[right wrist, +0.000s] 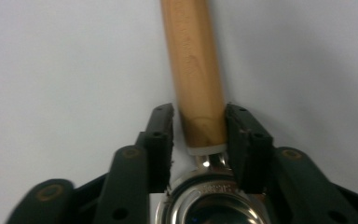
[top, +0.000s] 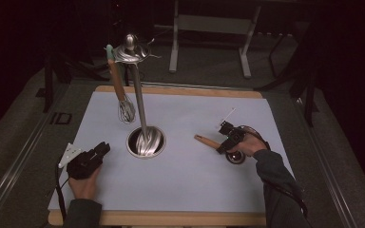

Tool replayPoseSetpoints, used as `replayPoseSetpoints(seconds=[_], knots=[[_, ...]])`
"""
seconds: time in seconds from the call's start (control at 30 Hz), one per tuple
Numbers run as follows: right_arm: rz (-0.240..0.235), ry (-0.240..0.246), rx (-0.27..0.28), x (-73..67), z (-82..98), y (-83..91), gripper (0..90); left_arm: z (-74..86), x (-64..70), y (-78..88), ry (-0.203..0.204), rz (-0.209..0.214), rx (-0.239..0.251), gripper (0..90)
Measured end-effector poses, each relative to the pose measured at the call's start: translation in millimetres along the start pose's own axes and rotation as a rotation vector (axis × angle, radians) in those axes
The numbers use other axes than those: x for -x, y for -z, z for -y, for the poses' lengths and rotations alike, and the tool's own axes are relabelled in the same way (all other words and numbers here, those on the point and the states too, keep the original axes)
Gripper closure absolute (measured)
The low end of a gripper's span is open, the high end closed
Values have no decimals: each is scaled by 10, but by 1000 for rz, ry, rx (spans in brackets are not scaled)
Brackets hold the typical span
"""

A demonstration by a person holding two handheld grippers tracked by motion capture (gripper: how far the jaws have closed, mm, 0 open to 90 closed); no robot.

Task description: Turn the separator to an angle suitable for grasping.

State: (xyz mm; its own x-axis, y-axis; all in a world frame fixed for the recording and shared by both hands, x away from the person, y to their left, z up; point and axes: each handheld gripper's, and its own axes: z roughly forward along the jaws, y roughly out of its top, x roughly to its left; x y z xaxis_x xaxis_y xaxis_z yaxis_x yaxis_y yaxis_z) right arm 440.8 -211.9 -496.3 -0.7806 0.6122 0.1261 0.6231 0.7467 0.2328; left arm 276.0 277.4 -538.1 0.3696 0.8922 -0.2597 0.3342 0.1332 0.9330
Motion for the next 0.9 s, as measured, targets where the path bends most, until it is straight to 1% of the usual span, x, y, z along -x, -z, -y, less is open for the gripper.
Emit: replayPoseSetpoints(seconds=[0.03, 0.07, 0.23, 0.3, 0.4, 0.47, 0.53, 0.6, 0.67, 0.8, 0.9], knots=[[-18, 1, -3, -4, 1, 3, 649, 0, 0, 0, 0, 0, 0, 738], [-24, 5, -3, -6, 2, 8, 652, 0, 0, 1, 3, 0, 0, 738], [-38, 6, -20, -41, -4, 13, 675, 0, -2, 3, 5, -2, 3, 738], [-29, 8, -33, -64, -13, 13, 680, 1, -1, 4, 7, -5, 5, 734], [-35, 37, -54, -109, -31, 10, 701, 1, -5, 7, 7, -6, 7, 731], [-31, 47, -63, -135, -48, 17, 704, 2, -6, 7, 8, -6, 8, 729], [-32, 40, -70, -150, -65, 3, 703, 2, -5, 6, 8, -8, 9, 729], [-31, 38, -87, -150, -82, -22, 697, 2, -6, 6, 6, -9, 9, 729], [-34, 26, -102, -150, -102, -41, 692, 2, -3, 7, 10, -9, 11, 729], [-44, 14, -112, -136, -119, -45, 682, 2, -5, 10, 11, -8, 12, 729], [-47, 19, -112, -132, -122, -44, 676, 3, -11, 14, 15, -8, 15, 729]])
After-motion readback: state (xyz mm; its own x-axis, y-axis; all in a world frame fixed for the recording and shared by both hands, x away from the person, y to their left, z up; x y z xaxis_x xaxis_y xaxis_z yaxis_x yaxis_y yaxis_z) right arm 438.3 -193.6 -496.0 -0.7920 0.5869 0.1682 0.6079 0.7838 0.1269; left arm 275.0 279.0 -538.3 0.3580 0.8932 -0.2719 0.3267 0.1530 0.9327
